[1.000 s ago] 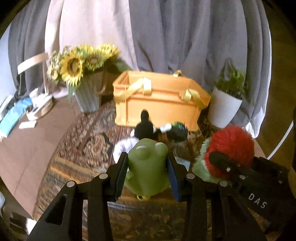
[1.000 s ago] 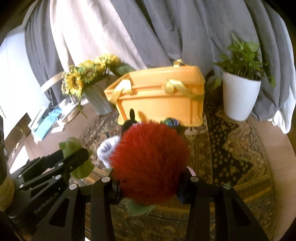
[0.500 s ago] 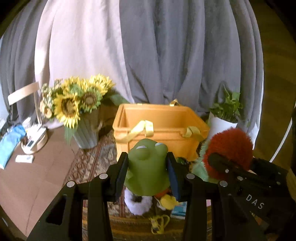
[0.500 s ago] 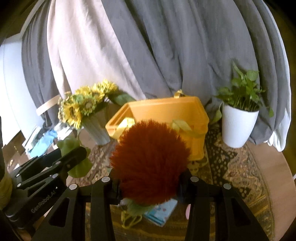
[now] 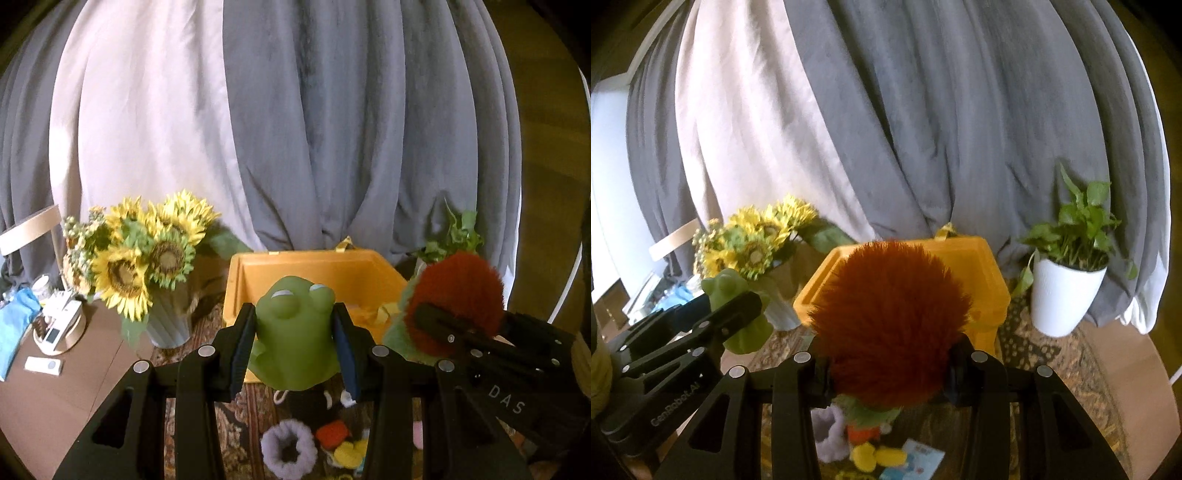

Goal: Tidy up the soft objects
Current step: 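Lift the pompom and frog with both tools and carry them over the orange crate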

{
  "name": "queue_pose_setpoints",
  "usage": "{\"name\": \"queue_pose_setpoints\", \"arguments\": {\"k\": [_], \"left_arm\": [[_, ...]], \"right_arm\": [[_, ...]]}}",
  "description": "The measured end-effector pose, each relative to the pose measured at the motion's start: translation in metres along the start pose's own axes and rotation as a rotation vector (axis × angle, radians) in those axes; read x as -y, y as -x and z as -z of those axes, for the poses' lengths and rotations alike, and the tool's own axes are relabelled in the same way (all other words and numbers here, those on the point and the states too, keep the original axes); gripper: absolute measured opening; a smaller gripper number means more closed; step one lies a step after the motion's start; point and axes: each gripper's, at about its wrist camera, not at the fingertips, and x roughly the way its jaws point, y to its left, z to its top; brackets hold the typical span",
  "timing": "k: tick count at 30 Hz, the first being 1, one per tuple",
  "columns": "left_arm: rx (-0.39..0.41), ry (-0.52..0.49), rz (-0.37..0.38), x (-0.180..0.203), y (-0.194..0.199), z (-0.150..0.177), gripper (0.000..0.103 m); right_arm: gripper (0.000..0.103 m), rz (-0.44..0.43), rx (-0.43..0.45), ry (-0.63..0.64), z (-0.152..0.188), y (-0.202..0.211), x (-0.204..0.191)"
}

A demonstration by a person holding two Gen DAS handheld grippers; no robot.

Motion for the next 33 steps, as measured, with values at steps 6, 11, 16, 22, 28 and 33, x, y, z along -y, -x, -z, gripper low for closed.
{"name": "queue_pose_setpoints", "arguments": {"k": [6, 11, 16, 22, 28, 33], "left_arm": [[0.029, -0.008, 0.001, -0.001, -0.019, -0.021, 0.041], [0.050, -0.017, -0.002, -0.004, -0.037, -0.037, 0.041], [0.044, -0.027, -0.009, -0.008, -0.063, -0.050, 0.041], [-0.011, -0.023, -0.027, -0.012, -0.093, -0.057, 0.041], [-0.102, -0.032, -0.026, -0.012, -0.131, -0.059, 0.041], [-0.154, -0.049, -0.034, -0.012, -0.157, -0.056, 0.041]], "right_arm": [[0.044, 0.019, 0.022, 0.019, -0.022, -0.019, 0.001], [0.044, 0.023, 0.024, 0.020, -0.035, -0.039, 0.001], [0.044, 0.025, 0.000, 0.014, -0.047, -0.066, 0.008], [0.044, 0.028, -0.068, -0.013, -0.057, -0.100, 0.021], [0.044, 0.026, -0.149, -0.029, -0.062, -0.137, 0.034], [0.044, 0.030, -0.217, -0.019, -0.059, -0.164, 0.041]]}}
